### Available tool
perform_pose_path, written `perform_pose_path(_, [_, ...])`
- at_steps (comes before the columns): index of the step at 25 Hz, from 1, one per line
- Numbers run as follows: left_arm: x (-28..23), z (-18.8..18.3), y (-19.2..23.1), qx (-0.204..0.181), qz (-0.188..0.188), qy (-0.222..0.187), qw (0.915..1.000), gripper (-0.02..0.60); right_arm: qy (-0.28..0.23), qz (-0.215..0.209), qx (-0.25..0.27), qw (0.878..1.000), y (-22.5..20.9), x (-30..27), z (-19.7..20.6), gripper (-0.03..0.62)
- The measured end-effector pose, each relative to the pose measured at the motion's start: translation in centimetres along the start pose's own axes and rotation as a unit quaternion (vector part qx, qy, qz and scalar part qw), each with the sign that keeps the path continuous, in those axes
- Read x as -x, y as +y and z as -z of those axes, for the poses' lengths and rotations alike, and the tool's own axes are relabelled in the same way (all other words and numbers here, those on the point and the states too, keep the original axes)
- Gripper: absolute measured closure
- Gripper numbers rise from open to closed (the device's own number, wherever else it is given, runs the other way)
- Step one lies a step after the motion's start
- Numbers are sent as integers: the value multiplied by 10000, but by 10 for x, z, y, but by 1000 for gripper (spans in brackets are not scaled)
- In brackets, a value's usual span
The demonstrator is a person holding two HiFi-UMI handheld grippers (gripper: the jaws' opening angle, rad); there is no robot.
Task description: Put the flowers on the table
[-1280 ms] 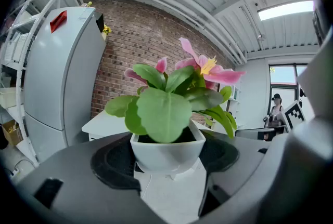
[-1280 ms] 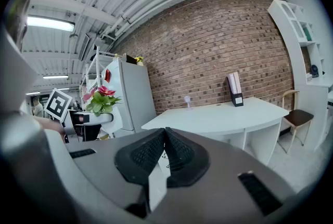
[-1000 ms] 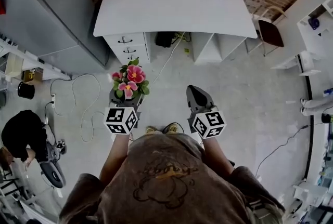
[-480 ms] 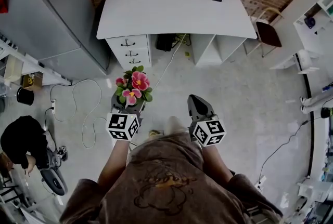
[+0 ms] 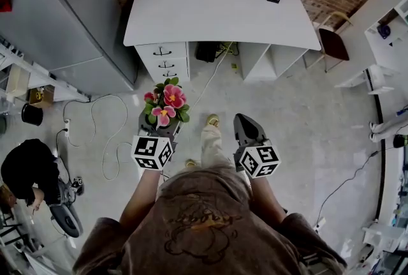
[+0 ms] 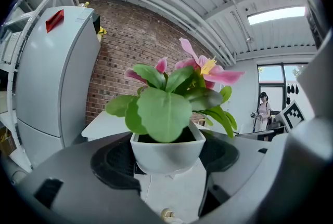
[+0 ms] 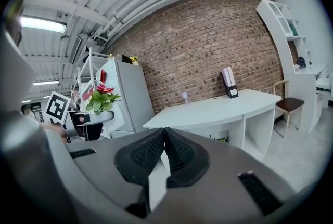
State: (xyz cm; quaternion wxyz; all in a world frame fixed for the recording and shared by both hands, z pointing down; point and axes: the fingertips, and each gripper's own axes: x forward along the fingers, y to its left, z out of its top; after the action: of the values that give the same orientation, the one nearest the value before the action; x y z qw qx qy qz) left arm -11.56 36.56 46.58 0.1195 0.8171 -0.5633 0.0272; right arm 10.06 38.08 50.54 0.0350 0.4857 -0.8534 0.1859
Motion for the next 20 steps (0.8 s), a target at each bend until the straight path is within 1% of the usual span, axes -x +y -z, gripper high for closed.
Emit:
perform_pose_path(4, [-14, -6, 12, -13, -14, -47, 10000, 221, -16, -16, 26, 10000, -6, -21, -4, 591])
perform_pose_path(10, [-44, -8, 33, 49, -81, -86, 9999, 221, -29, -185, 80, 9998, -11, -61, -13, 591])
perform_pose_path(15, [-75, -15, 51, 68, -124, -57, 9999, 221, 15, -291, 146, 9995, -25, -102, -30, 591])
perform_pose_path(20, [-113, -32, 72, 115, -228, -76, 9996, 221, 10, -392, 137, 9991, -40, -147, -54, 591])
